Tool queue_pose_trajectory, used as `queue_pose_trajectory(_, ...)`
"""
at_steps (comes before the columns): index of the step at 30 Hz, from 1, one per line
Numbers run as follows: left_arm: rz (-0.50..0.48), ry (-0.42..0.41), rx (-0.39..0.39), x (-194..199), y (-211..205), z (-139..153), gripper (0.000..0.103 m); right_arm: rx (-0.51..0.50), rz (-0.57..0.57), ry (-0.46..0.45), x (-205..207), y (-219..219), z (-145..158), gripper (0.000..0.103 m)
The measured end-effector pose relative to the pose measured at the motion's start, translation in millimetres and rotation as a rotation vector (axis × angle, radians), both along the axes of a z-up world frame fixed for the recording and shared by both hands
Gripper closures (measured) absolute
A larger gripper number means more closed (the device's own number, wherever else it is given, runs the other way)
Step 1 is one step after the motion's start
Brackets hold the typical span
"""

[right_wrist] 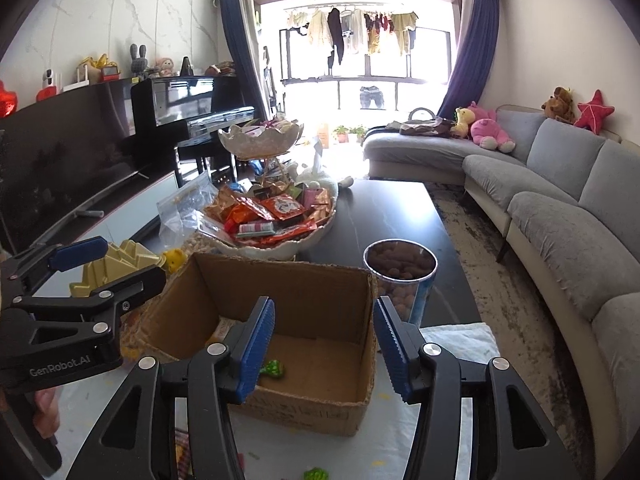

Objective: Organize snacks
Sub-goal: 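Carry both snacks over the cardboard box and open both tools to drop them in, then grasp a small red candy packet with the left tool while the right tool grasps a green lollipop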

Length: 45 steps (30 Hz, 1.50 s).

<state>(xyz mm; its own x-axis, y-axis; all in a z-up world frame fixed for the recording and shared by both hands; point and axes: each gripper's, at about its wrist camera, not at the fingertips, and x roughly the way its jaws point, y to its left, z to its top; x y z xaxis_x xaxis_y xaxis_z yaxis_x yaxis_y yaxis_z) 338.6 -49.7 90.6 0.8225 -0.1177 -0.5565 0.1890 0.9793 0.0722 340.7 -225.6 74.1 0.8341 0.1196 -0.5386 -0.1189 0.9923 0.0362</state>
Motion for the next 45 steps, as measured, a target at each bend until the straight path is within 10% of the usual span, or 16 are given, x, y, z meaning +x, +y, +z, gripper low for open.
queue_pose_trajectory(14, -0.027, 0.013, 0.014, -54.8, -0.1, -14.1, 0.013, -0.008, 0.033, 0.051, -40.3, 1.8, -15.6, 0.048)
queue_pose_trajectory(45, -0.096, 0.310, 0.030, -68.4, -12.5, -144.3, 0.015, 0.001, 0.037, 0.321, -46.3, -14.2, -124.2, 0.048)
